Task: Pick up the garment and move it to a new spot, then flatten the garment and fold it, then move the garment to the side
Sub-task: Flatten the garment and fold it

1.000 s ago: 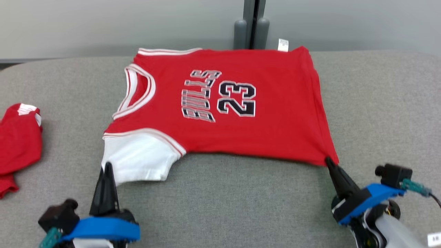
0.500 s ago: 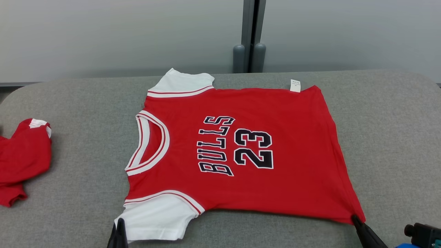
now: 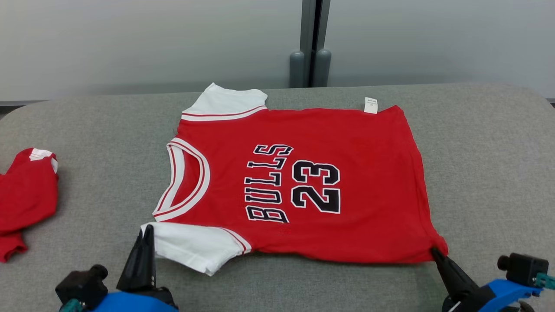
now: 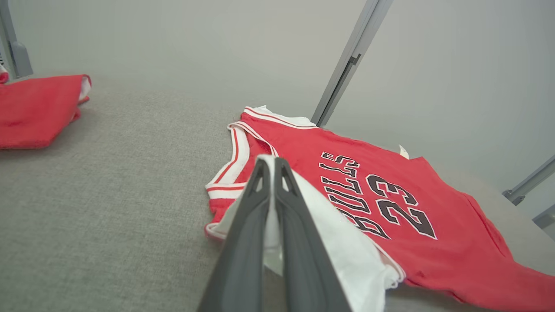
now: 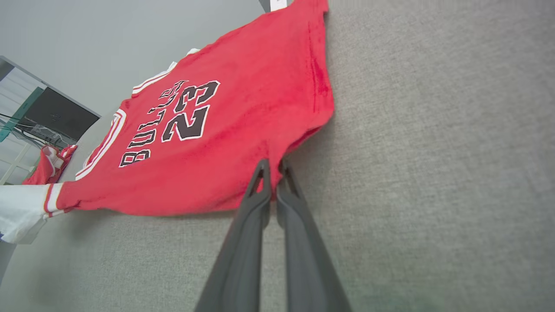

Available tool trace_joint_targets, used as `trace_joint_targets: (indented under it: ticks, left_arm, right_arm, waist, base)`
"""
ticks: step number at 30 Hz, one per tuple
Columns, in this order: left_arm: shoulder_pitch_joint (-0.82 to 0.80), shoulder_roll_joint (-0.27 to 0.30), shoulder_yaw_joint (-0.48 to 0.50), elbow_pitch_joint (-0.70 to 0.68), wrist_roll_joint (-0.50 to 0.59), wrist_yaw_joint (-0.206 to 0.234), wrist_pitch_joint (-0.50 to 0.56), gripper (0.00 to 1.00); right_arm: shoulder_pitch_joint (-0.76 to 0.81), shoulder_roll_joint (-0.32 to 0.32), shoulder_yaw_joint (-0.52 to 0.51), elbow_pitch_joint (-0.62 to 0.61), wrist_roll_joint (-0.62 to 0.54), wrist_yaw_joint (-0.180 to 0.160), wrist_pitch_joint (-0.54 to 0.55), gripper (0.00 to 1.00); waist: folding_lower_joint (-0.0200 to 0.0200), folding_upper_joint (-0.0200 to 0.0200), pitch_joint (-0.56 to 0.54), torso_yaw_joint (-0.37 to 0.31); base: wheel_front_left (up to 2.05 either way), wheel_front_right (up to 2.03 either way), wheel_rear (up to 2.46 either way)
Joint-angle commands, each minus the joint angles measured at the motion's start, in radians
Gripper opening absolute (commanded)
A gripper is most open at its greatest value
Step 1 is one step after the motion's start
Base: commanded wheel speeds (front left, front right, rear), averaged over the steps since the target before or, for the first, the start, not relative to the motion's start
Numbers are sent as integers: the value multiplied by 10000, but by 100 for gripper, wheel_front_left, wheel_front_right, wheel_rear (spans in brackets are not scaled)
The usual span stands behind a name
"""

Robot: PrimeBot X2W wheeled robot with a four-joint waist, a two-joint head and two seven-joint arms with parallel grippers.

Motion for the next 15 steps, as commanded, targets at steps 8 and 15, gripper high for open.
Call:
trace_joint_targets:
  ticks: [8, 15]
  left_arm:
    - [-2162, 498, -153, 1406, 168, -359, 97, 0]
    - [-4216, 753, -608, 3168, 300, -614, 91, 0]
  right_arm:
    - [-1479, 426, -333, 543, -532, 2, 784, 0]
    - [-2976, 640, -353, 1526, -730, 2, 774, 0]
  waist:
    - [0, -1, 461, -286]
    - [0, -1, 989, -421]
  base:
    - [0, 0, 0]
    - [0, 0, 0]
